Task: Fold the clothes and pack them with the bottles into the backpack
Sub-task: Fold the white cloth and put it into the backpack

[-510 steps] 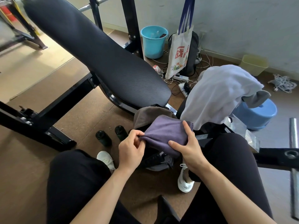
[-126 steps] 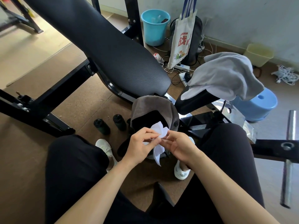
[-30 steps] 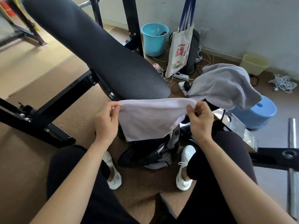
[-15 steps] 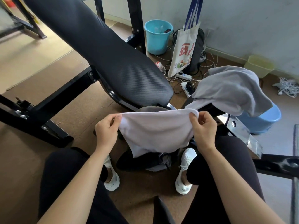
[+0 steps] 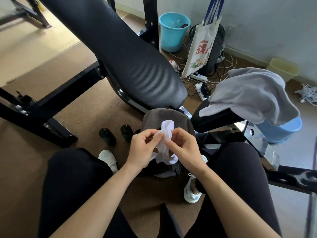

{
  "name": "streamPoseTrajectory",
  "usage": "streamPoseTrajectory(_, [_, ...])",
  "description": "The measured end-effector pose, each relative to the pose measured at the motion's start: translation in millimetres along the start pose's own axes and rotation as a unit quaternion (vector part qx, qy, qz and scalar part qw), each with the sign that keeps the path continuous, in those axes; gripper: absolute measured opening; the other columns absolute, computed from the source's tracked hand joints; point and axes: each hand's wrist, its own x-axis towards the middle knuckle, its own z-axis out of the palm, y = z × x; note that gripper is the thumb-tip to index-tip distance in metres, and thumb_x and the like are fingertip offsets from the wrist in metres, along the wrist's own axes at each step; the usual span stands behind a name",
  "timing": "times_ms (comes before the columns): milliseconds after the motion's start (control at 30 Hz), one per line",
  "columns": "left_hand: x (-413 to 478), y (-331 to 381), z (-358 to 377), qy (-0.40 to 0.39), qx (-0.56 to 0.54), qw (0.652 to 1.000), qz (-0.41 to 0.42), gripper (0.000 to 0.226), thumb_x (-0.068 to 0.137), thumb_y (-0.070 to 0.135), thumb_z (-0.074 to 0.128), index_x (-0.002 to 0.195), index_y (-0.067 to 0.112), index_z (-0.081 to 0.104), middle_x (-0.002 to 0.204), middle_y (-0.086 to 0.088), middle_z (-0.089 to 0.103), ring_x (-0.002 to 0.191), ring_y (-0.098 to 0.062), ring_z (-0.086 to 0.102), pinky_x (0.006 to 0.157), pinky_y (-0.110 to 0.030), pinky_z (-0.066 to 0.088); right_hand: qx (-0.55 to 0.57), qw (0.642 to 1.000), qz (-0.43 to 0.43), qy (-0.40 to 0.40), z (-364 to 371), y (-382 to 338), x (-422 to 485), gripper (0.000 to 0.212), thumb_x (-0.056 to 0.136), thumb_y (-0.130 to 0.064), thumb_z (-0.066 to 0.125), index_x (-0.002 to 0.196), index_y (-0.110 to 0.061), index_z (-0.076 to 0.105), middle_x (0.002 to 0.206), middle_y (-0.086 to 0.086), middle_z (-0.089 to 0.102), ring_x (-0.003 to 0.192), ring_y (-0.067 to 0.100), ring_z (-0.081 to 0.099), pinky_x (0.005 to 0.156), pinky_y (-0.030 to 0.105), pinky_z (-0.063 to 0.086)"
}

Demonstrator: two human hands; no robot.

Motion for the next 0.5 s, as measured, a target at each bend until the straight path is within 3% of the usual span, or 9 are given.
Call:
streamPoseTrajectory(100, [2.5,-0.6,-3.7,-0.023,-0.042,0.999,-0.001,0.017,0.099,0.023,0.067,0.108,0.013,0.078,0.095,0.003,0.078,0.090,-0.009,0.072,0.075,-0.019,0.053,0.081,0.995,0.049,-0.039,-4.9,-2.1,0.2,0.027,0.087,0.005,0.047,0.099,-0.002,0.070,0.086,0.020,0.070,0.075,0.034,0.069,0.071,0.046,0.061])
streamPoseTrajectory(167, [3.2,-0.4,-6.3,-0.065,-0.067,0.996,-0.001,0.023,0.092,0.028,0.071,0.111,0.017,0.076,0.097,0.003,0.078,0.092,-0.012,0.072,0.075,-0.022,0.056,0.080,0.995,0.056,-0.034,-8.2,-2.1,1.2,0.030,0.090,0.010,0.045,0.099,-0.001,0.071,0.088,0.023,0.070,0.076,0.034,0.070,0.072,0.047,0.062])
streamPoseTrajectory(267, [1.8,-5.0,-3.8,-0.102,0.025,0.994,0.033,0.045,0.082,0.031,0.086,0.122,0.018,0.070,0.107,0.004,0.075,0.100,-0.017,0.071,0.080,-0.023,0.058,-0.012,1.000,0.017,-0.008,-7.6,1.2,1.3,0.009,0.096,-0.002,0.064,0.096,-0.009,0.070,0.089,0.010,0.072,0.078,0.028,0.073,0.074,0.041,0.062])
streamPoseTrajectory(333, [2.1,-8.7,-0.6,-0.090,0.085,0.990,0.067,0.051,0.079,0.032,0.088,0.124,0.017,0.068,0.111,0.007,0.072,0.102,-0.015,0.069,0.083,-0.021,0.057,-0.057,0.998,0.004,-0.002,-7.6,4.5,1.1,0.009,0.093,-0.006,0.070,0.092,-0.015,0.069,0.086,0.002,0.071,0.076,0.023,0.072,0.074,0.040,0.061])
streamPoseTrajectory(433, [4.2,-8.8,0.4,-0.090,0.101,0.986,0.101,0.045,0.083,0.021,0.084,0.124,0.013,0.069,0.112,0.006,0.071,0.103,-0.010,0.068,0.083,-0.015,0.053,-0.075,0.997,-0.005,0.028,-8.8,4.2,1.3,0.014,0.087,-0.004,0.076,0.088,-0.014,0.067,0.091,0.002,0.067,0.073,0.022,0.072,0.070,0.048,0.061])
streamPoseTrajectory(500, [4.9,-9.4,-0.2,-0.092,0.113,0.982,0.123,0.038,0.087,0.016,0.079,0.124,0.011,0.070,0.110,0.006,0.072,0.102,-0.007,0.067,0.083,-0.013,0.051,-0.109,0.992,-0.032,0.047,-9.6,3.8,1.9,0.022,0.081,-0.006,0.082,0.090,-0.016,0.065,0.101,-0.002,0.060,0.074,0.018,0.069,0.066,0.041,0.060])
